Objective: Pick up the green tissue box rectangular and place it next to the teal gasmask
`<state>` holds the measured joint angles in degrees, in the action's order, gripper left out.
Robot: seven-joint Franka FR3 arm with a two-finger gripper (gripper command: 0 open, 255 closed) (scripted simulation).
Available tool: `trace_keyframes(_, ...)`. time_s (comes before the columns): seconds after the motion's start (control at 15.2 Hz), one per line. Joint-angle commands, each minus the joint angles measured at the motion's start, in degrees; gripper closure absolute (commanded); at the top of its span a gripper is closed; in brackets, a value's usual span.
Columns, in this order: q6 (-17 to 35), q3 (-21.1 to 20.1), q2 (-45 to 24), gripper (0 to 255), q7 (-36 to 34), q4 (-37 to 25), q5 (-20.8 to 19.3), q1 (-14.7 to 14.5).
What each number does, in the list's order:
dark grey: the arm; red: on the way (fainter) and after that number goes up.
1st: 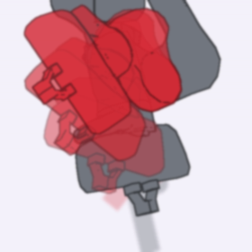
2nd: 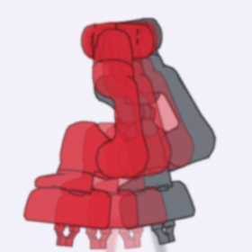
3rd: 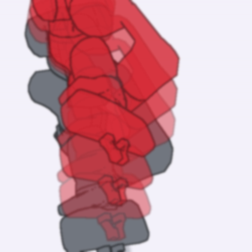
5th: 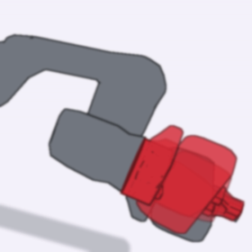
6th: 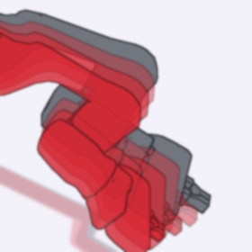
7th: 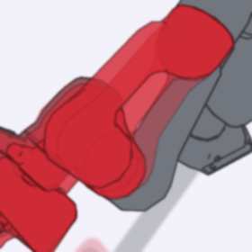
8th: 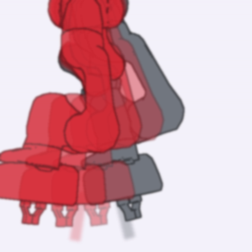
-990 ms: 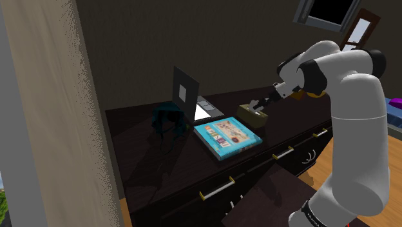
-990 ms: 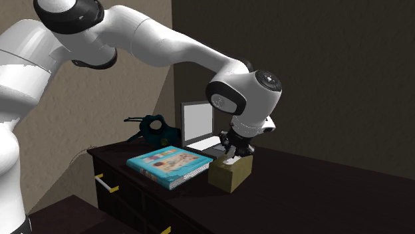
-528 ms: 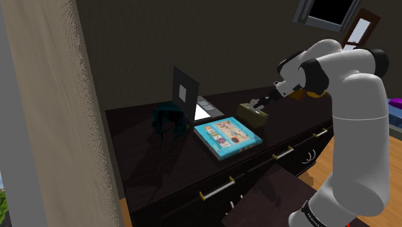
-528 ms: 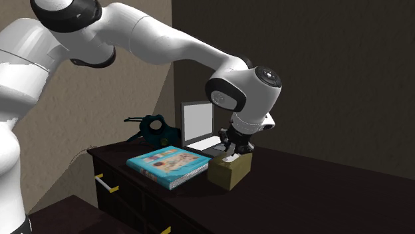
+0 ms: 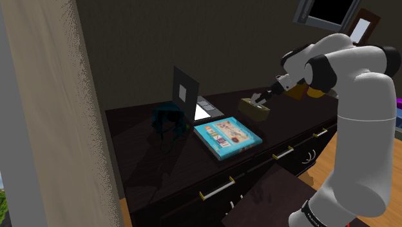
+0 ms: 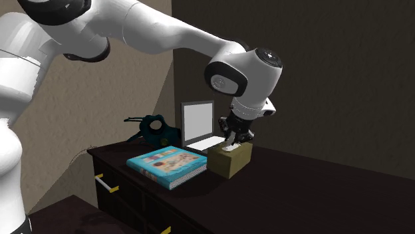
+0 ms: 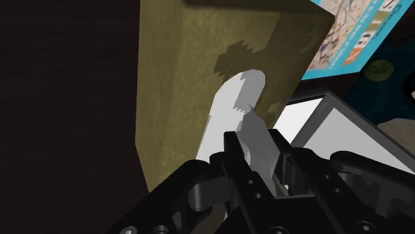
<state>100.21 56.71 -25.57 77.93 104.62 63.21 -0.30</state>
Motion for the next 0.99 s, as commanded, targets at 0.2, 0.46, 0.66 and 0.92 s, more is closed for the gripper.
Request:
trace_keyframes(0.2,-1.5,1.0,1.6,255,-2.4,-1.7,-1.8,-0.5)
trace_keyframes(0.46,-2.7,1.8,3.0,255,-4.3,-3.1,-3.2,-1.0)
trace_keyframes(0.66,-3.6,2.3,4.0,255,-5.8,-4.2,-4.1,-1.3)
trace_keyframes(0.92,-5.0,2.9,5.1,255,-7.7,-5.9,-5.3,-1.6)
